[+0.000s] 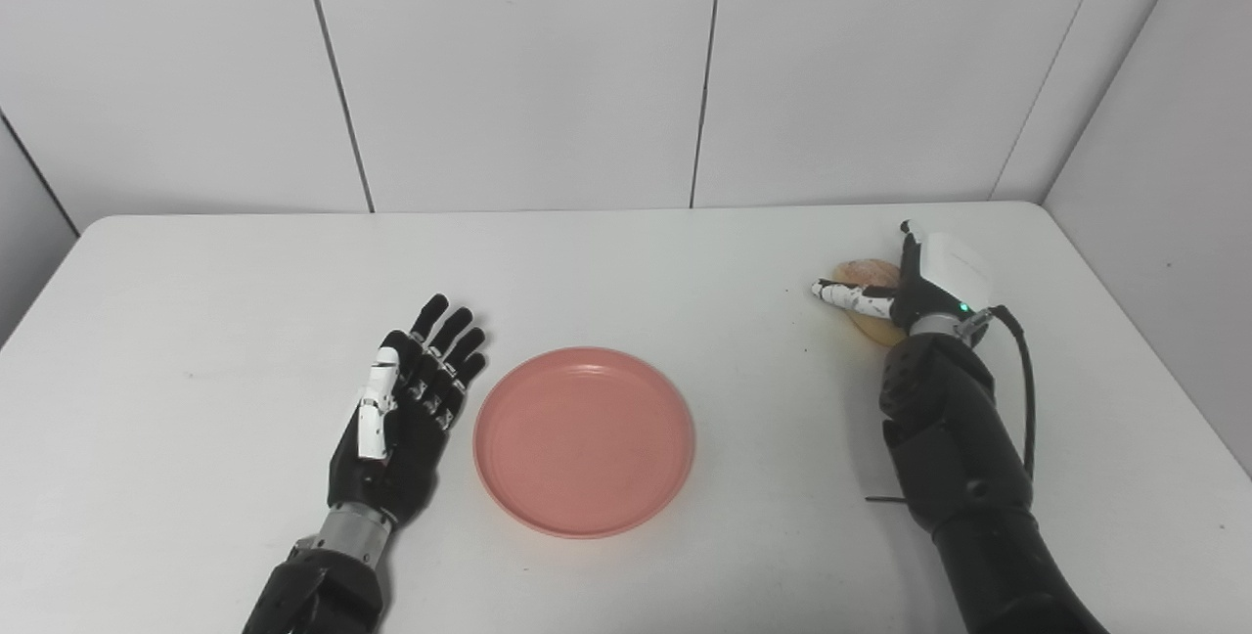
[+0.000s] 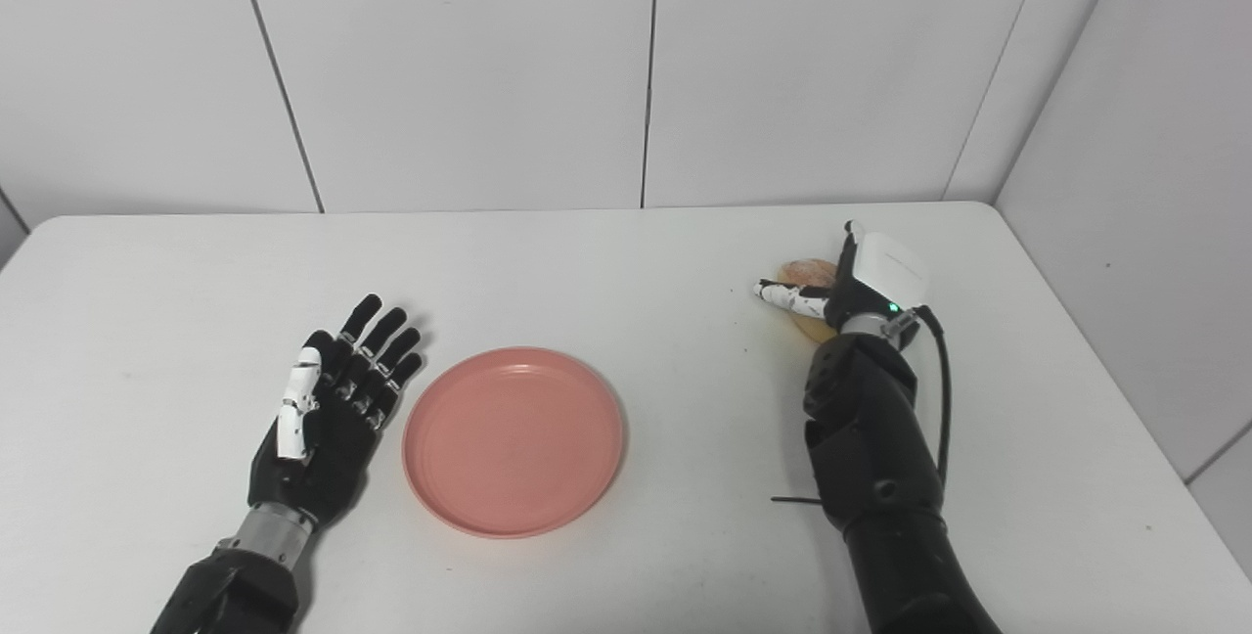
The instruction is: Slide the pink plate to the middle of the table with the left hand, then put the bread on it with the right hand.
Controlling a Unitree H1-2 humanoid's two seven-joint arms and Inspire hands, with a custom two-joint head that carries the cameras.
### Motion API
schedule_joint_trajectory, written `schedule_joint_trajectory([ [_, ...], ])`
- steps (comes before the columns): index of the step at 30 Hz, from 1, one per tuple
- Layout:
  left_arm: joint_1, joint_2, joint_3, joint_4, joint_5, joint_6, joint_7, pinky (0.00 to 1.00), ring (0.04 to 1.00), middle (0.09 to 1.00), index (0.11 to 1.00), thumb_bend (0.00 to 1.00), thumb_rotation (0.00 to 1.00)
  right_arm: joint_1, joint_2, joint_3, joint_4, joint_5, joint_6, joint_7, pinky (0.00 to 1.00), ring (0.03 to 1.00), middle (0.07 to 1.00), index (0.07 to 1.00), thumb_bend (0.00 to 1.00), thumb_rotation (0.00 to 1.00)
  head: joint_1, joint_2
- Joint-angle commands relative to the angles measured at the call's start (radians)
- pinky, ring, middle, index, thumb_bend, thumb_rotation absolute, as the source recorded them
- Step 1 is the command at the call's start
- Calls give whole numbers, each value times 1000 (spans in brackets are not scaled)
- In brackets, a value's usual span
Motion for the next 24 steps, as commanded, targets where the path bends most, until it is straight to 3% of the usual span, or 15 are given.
schedule_joint_trajectory([
  [1,44,3,5,40,0,25,7,979,942,944,935,314,1000,-46,-14,-6,3,15,-2,-13,580,737,823,861,994,543,1,1],
  [5,43,3,7,41,-3,26,6,982,942,945,934,309,1000,-53,-13,-4,17,34,-2,-31,468,646,753,805,984,501,1,1],
  [8,43,4,6,42,-1,23,5,981,941,945,935,310,1000,-53,-20,14,15,40,-3,-28,359,485,596,718,897,447,1,1],
  [14,43,7,3,44,1,13,-3,974,939,941,932,313,1000,-50,-31,27,3,35,-2,22,390,504,569,578,794,333,2,6],
  [18,43,5,4,41,0,19,2,968,935,938,928,315,1000,-51,-32,21,-2,16,-2,66,417,523,580,576,800,298,2,6],
  [20,43,5,5,40,-1,21,3,976,939,943,933,313,1000,-55,-30,11,1,-16,-2,100,359,438,520,546,790,265,3,7],
  [24,42,6,4,42,-1,18,-1,978,942,944,936,313,1000,-50,-28,7,-15,-43,-2,146,323,392,477,517,796,200,3,7],
])
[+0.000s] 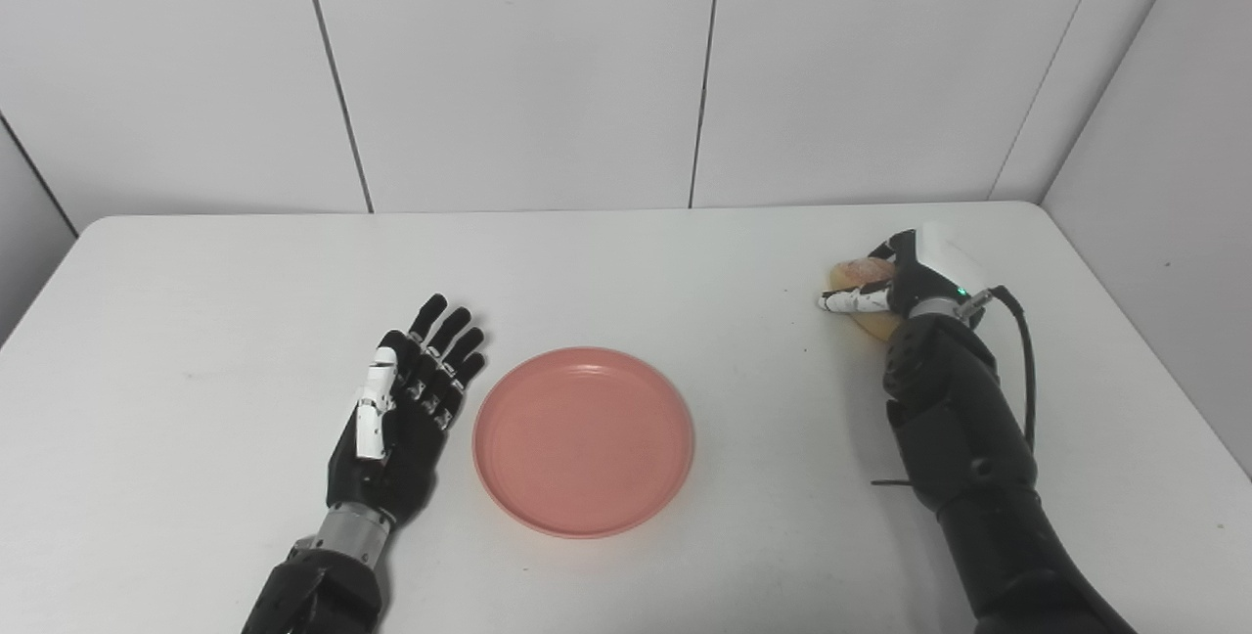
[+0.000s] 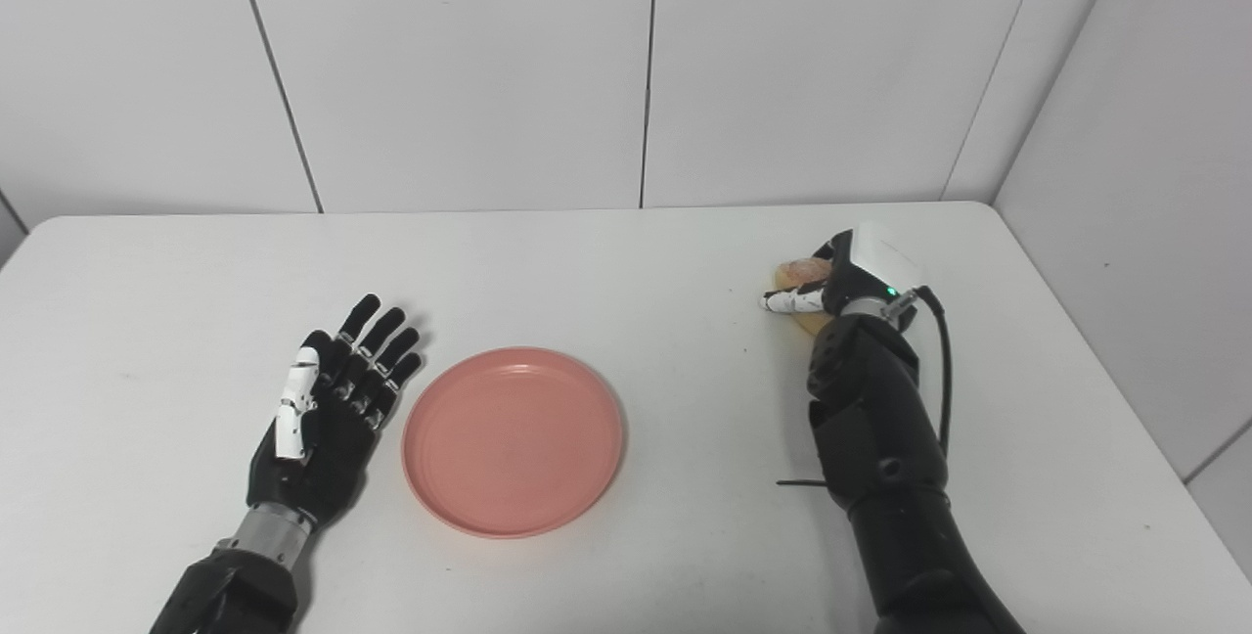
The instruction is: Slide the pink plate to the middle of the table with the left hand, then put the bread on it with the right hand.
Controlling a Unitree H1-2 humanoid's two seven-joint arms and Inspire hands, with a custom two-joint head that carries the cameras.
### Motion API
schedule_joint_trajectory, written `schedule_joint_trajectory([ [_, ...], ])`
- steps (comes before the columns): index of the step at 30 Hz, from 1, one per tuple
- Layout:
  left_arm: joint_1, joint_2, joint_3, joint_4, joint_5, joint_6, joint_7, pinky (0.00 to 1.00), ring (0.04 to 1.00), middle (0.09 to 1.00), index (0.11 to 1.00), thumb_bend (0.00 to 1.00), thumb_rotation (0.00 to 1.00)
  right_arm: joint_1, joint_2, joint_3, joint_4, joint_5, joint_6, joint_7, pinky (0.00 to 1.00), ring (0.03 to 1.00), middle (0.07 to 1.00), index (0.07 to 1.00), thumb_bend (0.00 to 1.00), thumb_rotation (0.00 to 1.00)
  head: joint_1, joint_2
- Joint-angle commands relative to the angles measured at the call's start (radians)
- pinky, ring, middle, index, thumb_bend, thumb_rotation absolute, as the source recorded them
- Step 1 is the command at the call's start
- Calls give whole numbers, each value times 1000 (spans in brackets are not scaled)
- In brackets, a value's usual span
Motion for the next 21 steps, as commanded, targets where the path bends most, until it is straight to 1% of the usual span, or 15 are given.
schedule_joint_trajectory([
  [1,43,6,1,40,5,18,2,976,941,943,935,312,1000,-18,-7,-6,-28,-23,-2,31,314,384,471,513,798,186,1,1],
  [3,43,5,1,38,8,19,7,972,939,942,933,311,1000,-15,-3,-12,-41,-35,-2,40,299,369,465,493,595,156,5,2],
  [6,43,4,0,38,8,18,7,973,937,940,930,314,1000,-5,4,-15,-89,-55,-2,60,288,356,458,487,532,142,5,2],
  [10,45,5,-3,34,10,16,4,974,939,942,934,314,1000,4,9,-15,-140,-68,-2,69,272,339,445,485,522,140,12,4],
  [13,46,3,-4,32,11,15,6,971,937,940,931,314,1000,13,19,-13,-203,-96,-2,75,252,321,431,485,522,141,17,5],
  [17,44,2,-6,39,12,8,1,973,939,941,931,325,1000,17,48,-27,-303,-170,-2,133,252,337,448,486,523,146,25,5],
  [21,48,-3,-9,26,20,10,12,964,934,936,924,322,1000,23,76,-26,-395,-200,-2,160,249,341,449,487,522,147,33,7],
])
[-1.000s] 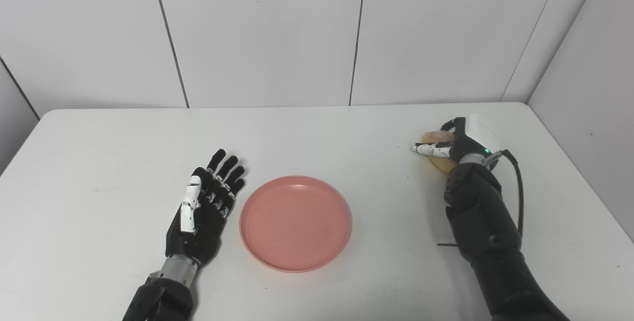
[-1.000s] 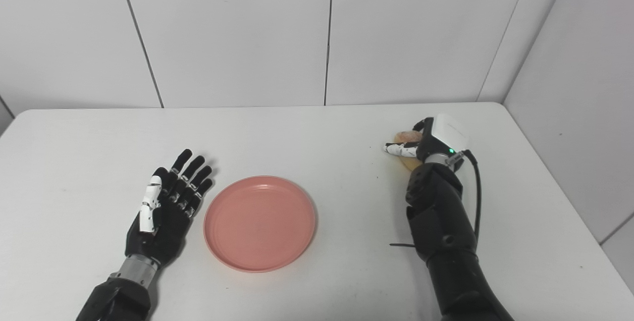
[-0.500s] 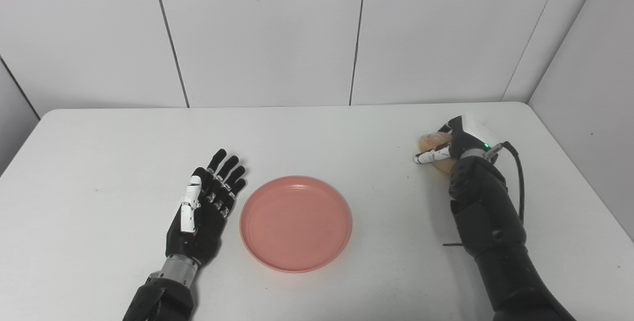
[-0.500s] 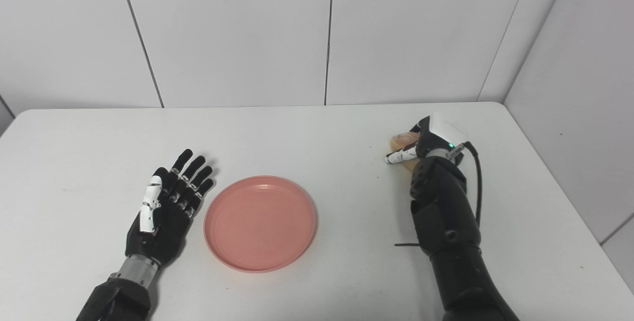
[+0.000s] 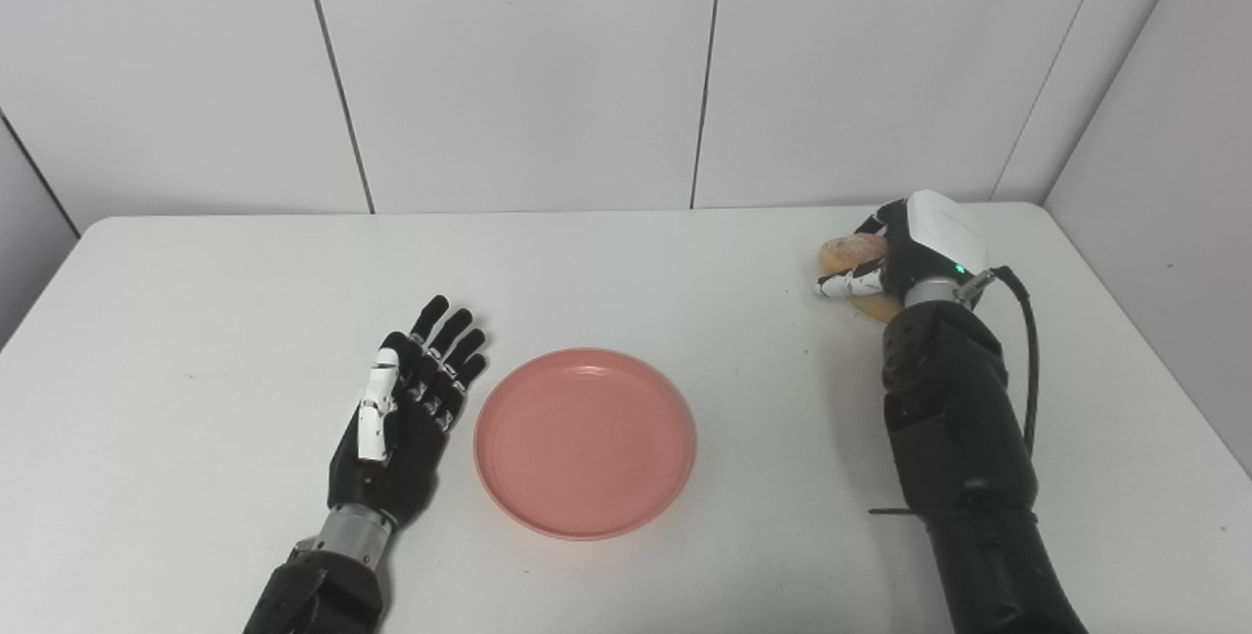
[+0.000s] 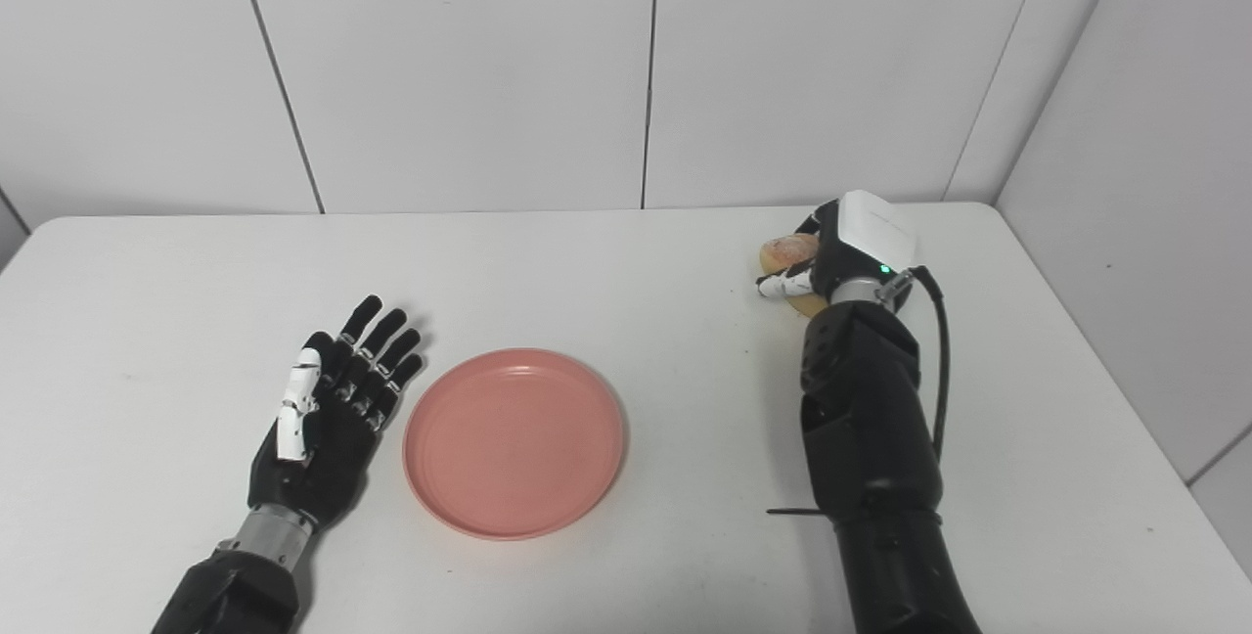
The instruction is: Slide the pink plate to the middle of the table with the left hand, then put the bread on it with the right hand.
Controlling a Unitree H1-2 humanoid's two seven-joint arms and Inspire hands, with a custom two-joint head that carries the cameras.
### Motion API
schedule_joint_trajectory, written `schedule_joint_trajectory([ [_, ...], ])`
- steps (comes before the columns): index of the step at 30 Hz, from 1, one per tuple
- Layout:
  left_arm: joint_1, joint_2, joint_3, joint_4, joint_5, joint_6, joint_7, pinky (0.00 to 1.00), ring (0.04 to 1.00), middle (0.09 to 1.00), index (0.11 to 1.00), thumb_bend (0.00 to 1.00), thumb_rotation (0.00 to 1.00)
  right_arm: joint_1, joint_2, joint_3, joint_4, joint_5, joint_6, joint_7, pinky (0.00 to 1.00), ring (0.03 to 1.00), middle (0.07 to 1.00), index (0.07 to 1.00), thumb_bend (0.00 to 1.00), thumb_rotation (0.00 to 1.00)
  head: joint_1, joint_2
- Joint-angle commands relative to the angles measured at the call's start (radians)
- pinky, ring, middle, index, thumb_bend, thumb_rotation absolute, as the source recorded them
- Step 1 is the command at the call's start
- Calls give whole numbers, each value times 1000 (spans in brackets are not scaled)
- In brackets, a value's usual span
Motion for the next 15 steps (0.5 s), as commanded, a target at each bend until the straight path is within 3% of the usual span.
schedule_joint_trajectory([
  [1,48,-3,-5,28,16,11,12,965,935,937,924,322,1000,-29,4,-4,-76,-27,-4,8,248,342,450,487,522,146,1,1],
  [15,54,-19,-19,17,27,7,19,970,936,935,925,339,1000,-1,48,97,-271,-46,-4,88,248,340,452,486,522,143,56,3],
])
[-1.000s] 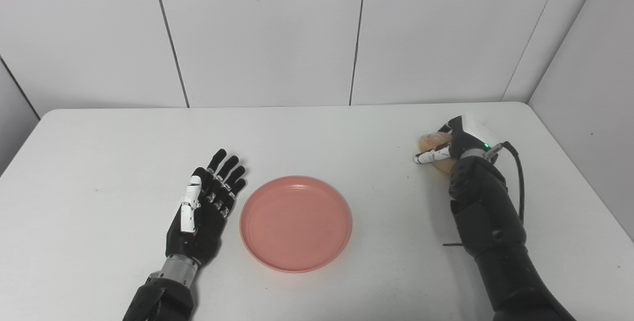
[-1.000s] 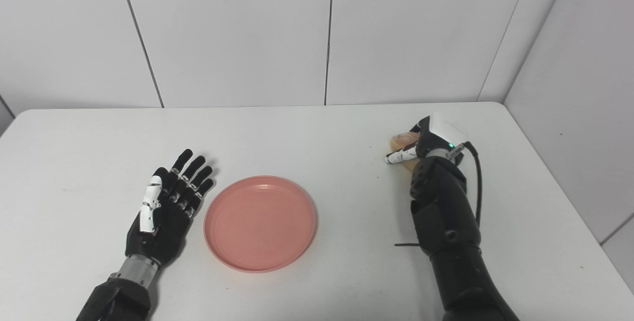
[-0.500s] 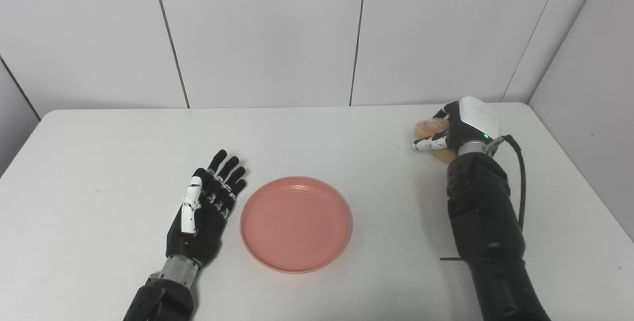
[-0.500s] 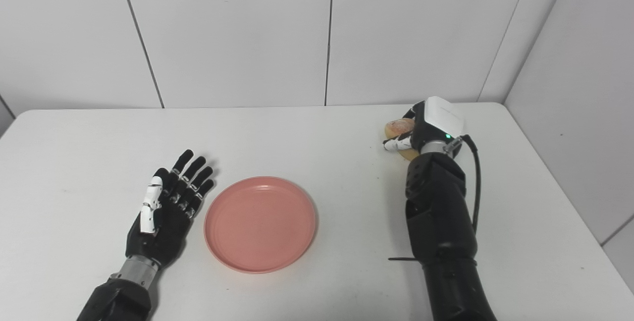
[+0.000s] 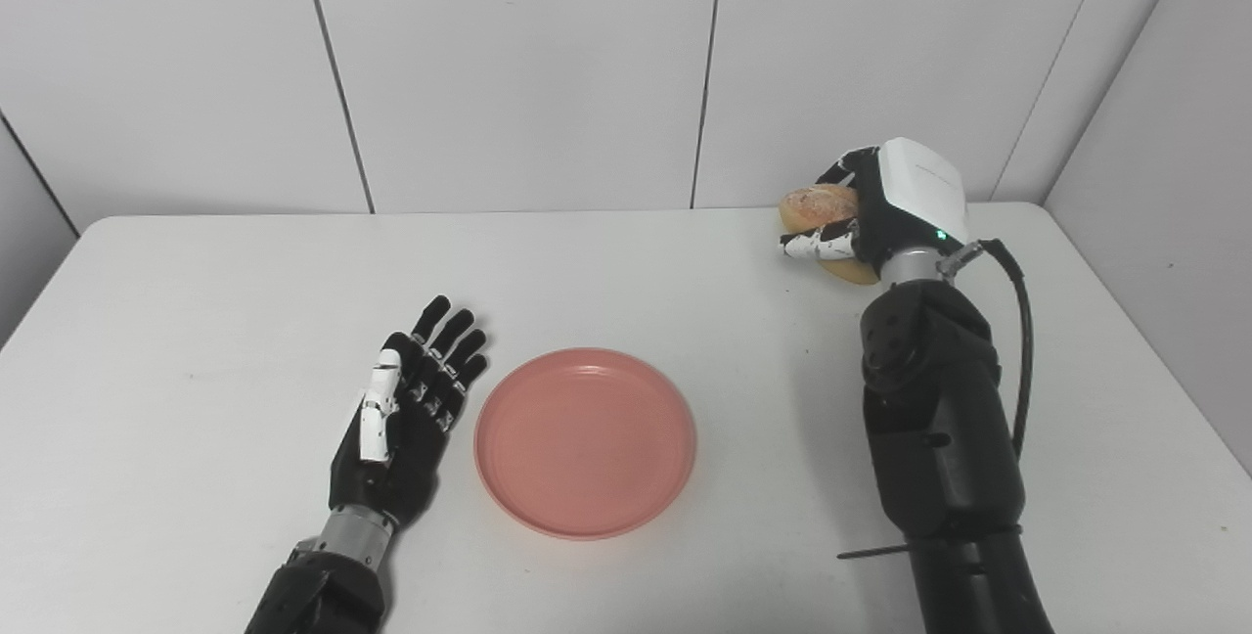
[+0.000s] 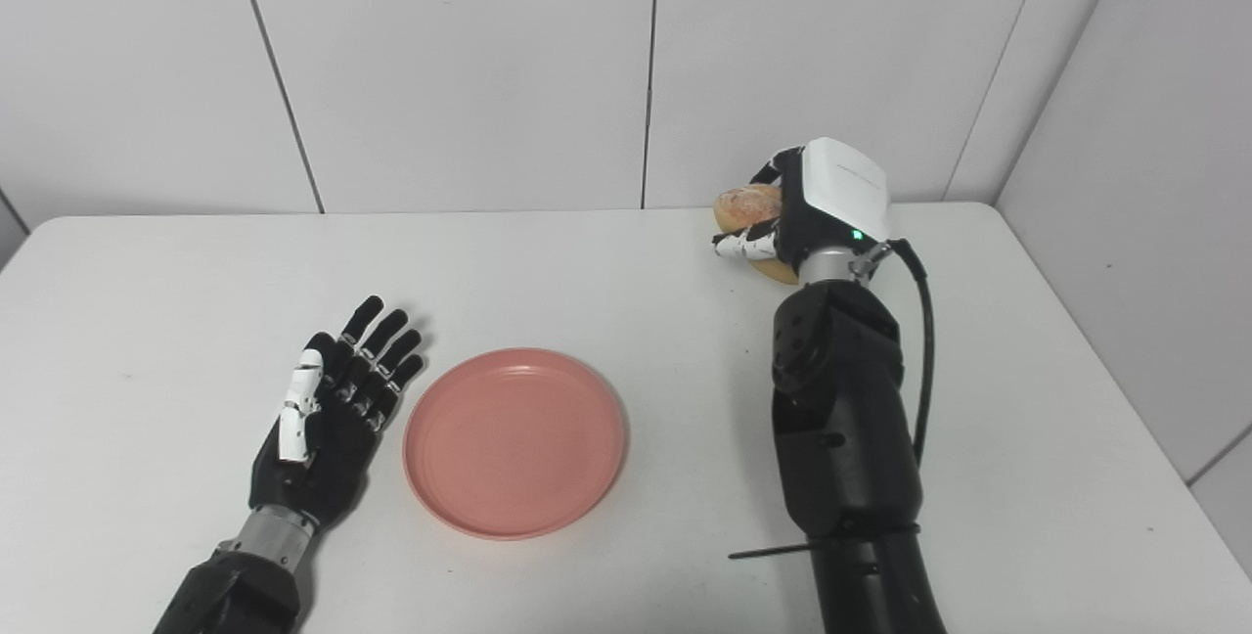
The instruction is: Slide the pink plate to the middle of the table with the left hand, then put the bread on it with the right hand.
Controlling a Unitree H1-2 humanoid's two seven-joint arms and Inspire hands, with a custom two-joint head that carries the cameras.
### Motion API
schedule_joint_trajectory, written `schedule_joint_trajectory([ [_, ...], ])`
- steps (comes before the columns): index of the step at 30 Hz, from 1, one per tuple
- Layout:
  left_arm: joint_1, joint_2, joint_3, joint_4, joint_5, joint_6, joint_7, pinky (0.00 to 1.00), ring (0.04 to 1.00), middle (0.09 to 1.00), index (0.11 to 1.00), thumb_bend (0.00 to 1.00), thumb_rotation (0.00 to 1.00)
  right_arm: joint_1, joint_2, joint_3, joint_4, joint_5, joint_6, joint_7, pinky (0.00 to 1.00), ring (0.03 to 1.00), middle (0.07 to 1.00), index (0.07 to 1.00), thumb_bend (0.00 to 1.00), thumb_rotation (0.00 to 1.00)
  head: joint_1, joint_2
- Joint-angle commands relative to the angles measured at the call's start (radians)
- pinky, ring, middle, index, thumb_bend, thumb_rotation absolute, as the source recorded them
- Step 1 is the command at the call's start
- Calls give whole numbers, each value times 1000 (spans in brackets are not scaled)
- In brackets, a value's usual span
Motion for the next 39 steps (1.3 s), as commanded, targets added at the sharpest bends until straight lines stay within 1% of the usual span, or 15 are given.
schedule_joint_trajectory([
  [1,50,-13,-7,27,12,11,14,971,938,936,925,341,1000,-23,1,23,-52,-2,-4,-3,237,327,443,486,522,143,11,2],
  [4,54,-18,-11,17,18,9,16,977,943,940,927,341,1000,-10,10,62,-79,11,-5,-6,219,308,421,485,521,140,27,5],
  [5,57,-20,-14,12,21,9,18,977,944,940,927,344,1000,-8,21,76,-88,6,-5,-2,220,309,420,486,521,140,47,7],
  [8,59,-27,-24,5,37,8,30,967,941,937,923,359,1000,-4,41,110,-99,-7,-4,10,229,316,423,486,522,142,65,5],
  [10,59,-31,-27,4,44,6,36,964,940,936,922,361,1000,-2,42,120,-101,-7,-4,14,231,320,426,486,522,142,70,6],
  [12,61,-39,-31,2,51,3,45,957,938,934,918,365,1000,9,44,153,-111,7,-6,11,264,359,471,488,522,144,86,6],
  [15,60,-53,-35,2,63,0,57,946,930,927,906,372,1000,22,53,194,-117,29,-8,0,296,387,494,489,522,144,122,9],
  [16,60,-57,-36,2,65,0,60,943,925,921,901,375,1000,25,55,204,-117,35,-8,-5,293,384,476,488,522,144,122,9],
  [17,60,-61,-38,1,68,0,64,942,924,920,899,376,1000,28,56,218,-116,40,-12,-12,292,383,470,487,523,144,143,12],
  [18,60,-64,-39,0,71,0,67,941,922,918,901,379,1000,30,56,229,-116,44,-15,-18,258,343,437,486,523,143,143,12],
  [20,59,-68,-46,-2,76,2,70,944,925,921,906,386,1000,34,57,254,-115,50,-18,-21,218,298,399,486,523,143,162,15],
  [22,60,-73,-53,-6,90,1,77,939,923,920,904,389,1000,42,58,278,-108,64,-27,-31,191,274,382,487,523,142,190,21],
  [25,62,-78,-62,-11,99,0,82,941,925,926,907,394,1000,55,64,309,-91,89,-34,-58,163,248,366,489,522,140,209,26],
  [32,65,-94,-73,-28,117,7,102,950,929,934,915,386,1000,80,66,384,-64,103,-25,-70,161,254,375,486,522,142,257,44],
  [39,67,-111,-87,-46,148,15,140,937,913,919,907,392,1000,99,61,434,-46,102,-19,-68,186,290,405,486,522,142,298,55],
])
